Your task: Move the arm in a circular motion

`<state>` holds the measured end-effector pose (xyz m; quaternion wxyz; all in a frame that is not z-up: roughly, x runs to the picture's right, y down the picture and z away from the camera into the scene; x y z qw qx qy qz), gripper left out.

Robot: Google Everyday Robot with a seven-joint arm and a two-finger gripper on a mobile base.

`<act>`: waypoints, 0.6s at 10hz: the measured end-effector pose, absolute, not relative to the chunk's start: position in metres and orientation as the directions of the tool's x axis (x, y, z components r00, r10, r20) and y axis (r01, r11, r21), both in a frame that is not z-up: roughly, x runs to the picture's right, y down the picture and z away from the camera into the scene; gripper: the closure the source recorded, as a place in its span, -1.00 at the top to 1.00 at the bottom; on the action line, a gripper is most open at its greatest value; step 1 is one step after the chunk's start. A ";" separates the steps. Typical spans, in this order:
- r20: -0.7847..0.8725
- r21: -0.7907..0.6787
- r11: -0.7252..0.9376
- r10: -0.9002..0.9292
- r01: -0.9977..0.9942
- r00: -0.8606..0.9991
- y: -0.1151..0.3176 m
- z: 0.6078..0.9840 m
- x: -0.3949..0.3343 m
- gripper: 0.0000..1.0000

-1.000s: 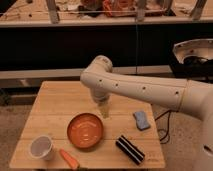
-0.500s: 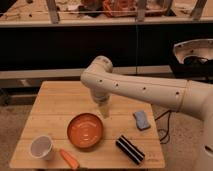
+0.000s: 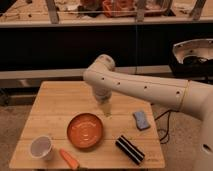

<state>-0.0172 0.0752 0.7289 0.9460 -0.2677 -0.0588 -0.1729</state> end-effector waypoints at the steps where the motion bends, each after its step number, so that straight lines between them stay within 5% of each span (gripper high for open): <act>1: 0.200 -0.482 0.807 -0.276 0.340 0.940 0.066 0.728 -0.015 0.60; 6: 0.155 -0.478 0.859 -0.122 0.183 0.980 0.030 0.725 0.067 0.60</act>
